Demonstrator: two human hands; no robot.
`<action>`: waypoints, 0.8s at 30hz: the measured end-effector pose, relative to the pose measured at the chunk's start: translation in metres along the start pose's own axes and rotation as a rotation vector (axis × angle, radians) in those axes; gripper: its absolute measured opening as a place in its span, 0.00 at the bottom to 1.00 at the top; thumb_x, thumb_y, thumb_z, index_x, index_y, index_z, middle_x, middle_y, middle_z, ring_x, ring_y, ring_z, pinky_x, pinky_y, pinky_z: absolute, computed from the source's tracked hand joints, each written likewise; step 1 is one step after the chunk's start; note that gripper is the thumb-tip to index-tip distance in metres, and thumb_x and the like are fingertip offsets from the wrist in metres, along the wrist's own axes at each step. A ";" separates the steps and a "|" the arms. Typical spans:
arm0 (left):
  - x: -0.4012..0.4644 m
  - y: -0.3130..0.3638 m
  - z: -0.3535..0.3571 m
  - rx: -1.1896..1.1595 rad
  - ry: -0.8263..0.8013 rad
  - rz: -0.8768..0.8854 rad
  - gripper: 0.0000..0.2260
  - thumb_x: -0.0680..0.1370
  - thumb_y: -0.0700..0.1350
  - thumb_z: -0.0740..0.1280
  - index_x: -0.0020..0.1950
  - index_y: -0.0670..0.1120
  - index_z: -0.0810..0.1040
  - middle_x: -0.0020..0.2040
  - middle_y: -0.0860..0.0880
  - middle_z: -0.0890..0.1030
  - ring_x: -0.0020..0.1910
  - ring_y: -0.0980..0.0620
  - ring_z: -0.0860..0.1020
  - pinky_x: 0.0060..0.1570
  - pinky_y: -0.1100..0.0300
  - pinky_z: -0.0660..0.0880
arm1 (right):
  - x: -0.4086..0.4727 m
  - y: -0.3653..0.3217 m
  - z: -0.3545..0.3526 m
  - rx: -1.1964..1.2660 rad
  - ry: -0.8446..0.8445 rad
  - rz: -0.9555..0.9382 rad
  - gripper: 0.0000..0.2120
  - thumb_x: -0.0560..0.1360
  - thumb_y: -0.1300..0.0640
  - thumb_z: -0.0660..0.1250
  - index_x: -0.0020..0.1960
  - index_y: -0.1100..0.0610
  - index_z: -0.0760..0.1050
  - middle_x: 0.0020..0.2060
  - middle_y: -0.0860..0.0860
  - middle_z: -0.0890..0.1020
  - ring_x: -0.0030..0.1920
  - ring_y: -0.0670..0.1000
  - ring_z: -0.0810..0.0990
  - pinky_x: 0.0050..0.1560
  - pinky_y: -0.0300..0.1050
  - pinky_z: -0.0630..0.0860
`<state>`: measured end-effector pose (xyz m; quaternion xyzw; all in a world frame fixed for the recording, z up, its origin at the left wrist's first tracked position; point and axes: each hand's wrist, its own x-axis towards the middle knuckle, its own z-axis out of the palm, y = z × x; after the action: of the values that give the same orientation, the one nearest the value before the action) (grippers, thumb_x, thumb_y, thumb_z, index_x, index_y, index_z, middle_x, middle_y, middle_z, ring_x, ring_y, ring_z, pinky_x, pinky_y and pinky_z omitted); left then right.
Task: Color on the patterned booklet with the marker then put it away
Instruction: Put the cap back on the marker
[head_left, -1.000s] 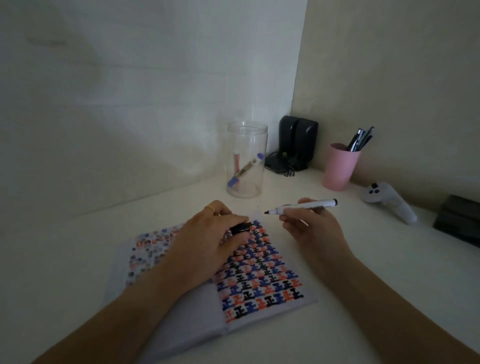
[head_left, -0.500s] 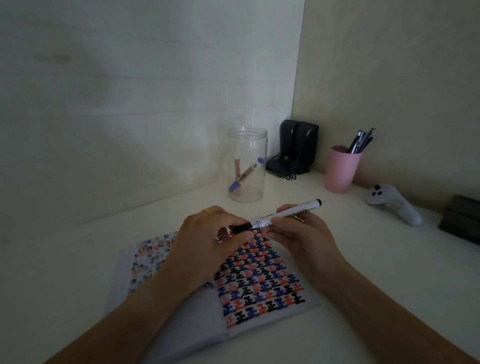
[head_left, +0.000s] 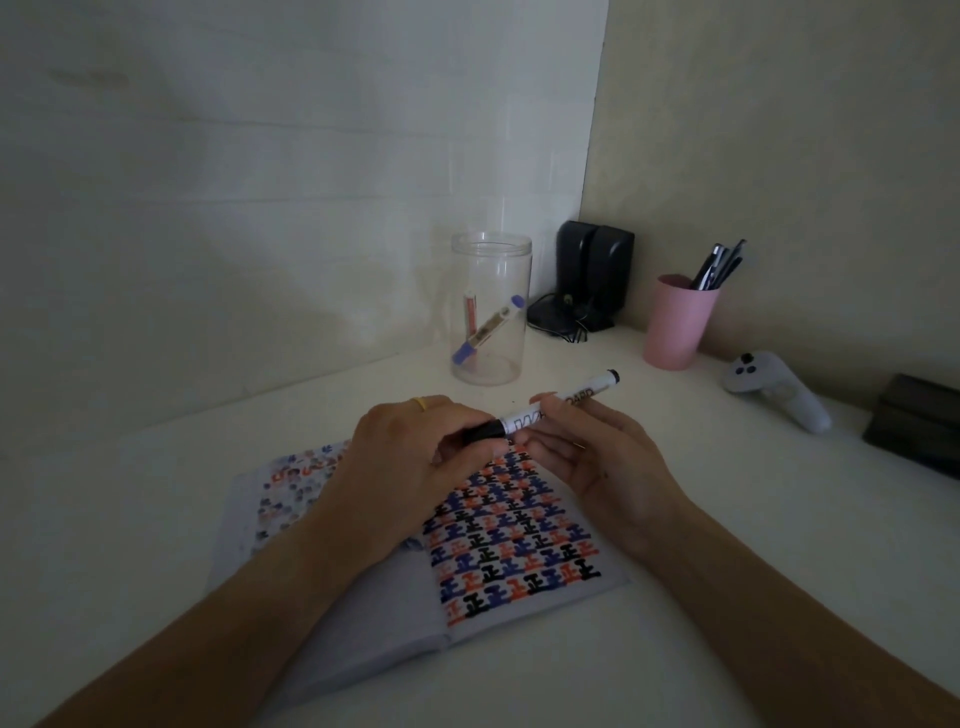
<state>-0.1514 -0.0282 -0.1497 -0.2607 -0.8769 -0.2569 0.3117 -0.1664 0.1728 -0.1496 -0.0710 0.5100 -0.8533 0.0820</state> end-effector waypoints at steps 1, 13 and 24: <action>0.001 -0.001 -0.001 0.004 0.016 -0.009 0.16 0.77 0.59 0.67 0.55 0.50 0.85 0.45 0.54 0.87 0.39 0.60 0.80 0.44 0.76 0.71 | 0.000 0.000 -0.001 0.008 -0.005 0.005 0.13 0.70 0.58 0.73 0.50 0.65 0.84 0.46 0.63 0.87 0.44 0.54 0.88 0.50 0.43 0.84; 0.000 -0.001 -0.001 0.178 -0.053 0.183 0.20 0.82 0.56 0.58 0.50 0.43 0.82 0.38 0.48 0.83 0.32 0.51 0.78 0.33 0.52 0.77 | -0.003 0.004 -0.003 0.023 0.026 0.059 0.14 0.70 0.59 0.73 0.49 0.69 0.83 0.42 0.62 0.88 0.41 0.52 0.89 0.43 0.39 0.84; -0.008 -0.007 0.000 0.151 -0.120 0.167 0.19 0.82 0.56 0.58 0.48 0.44 0.82 0.37 0.49 0.82 0.32 0.53 0.77 0.33 0.58 0.75 | -0.004 0.009 -0.004 -0.127 -0.015 0.026 0.18 0.68 0.56 0.77 0.50 0.70 0.83 0.50 0.68 0.86 0.51 0.62 0.86 0.54 0.48 0.83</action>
<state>-0.1505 -0.0356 -0.1567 -0.3236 -0.8859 -0.1472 0.2979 -0.1626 0.1728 -0.1598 -0.0760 0.5636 -0.8174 0.0922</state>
